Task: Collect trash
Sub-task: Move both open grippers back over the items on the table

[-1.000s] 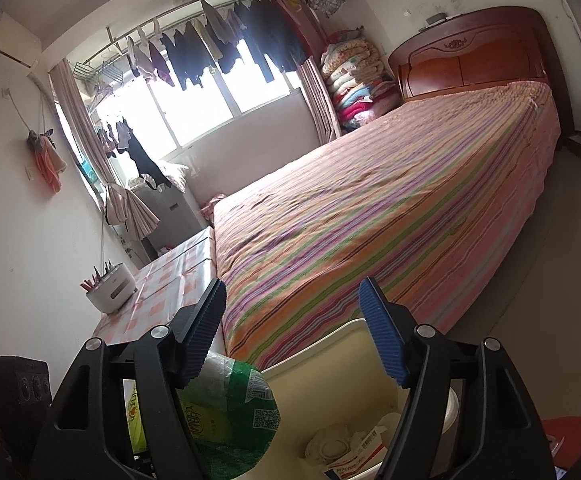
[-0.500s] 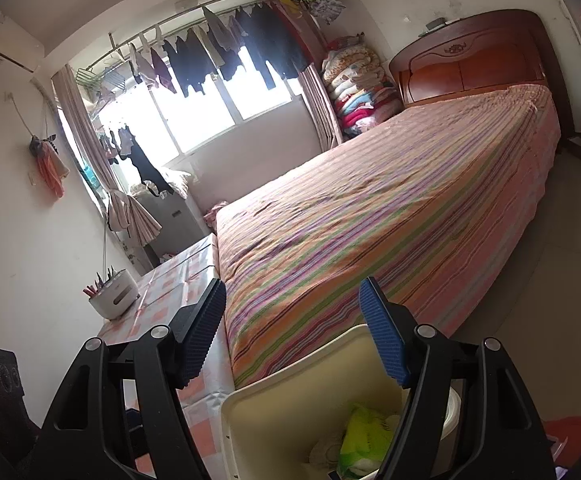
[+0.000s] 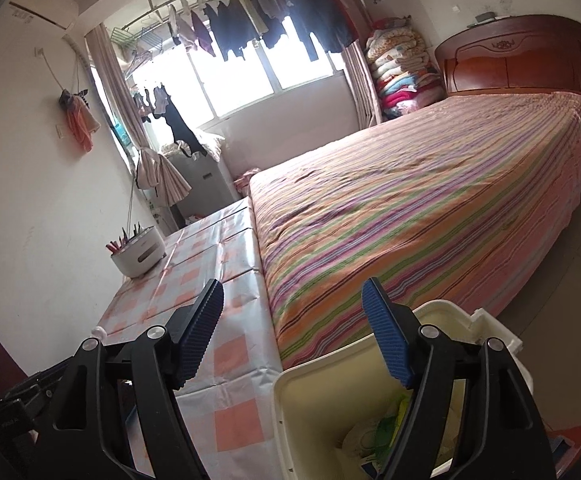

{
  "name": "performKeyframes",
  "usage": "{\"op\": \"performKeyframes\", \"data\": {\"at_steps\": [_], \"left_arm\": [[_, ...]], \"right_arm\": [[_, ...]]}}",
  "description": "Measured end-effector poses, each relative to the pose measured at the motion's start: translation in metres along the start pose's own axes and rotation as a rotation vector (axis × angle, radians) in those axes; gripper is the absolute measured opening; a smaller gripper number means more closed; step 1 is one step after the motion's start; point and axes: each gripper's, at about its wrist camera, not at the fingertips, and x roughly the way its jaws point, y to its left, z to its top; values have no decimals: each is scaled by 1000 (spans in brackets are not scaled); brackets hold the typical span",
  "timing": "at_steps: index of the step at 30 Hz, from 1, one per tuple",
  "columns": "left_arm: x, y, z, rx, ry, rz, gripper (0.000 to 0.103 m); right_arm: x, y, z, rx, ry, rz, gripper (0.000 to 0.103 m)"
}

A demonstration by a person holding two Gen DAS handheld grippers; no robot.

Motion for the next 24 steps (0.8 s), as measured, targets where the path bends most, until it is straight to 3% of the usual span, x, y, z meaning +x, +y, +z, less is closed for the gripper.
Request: {"op": "performKeyframes", "data": {"at_steps": [12,24], "left_arm": [[-40,84,-4,-70,-45,160,71],[-92,175,-13,-250,-102,293,71]], "right_arm": [[46,94,-41,-141,167,138,71],[75,184,-95,-280,372,292,71]]}}
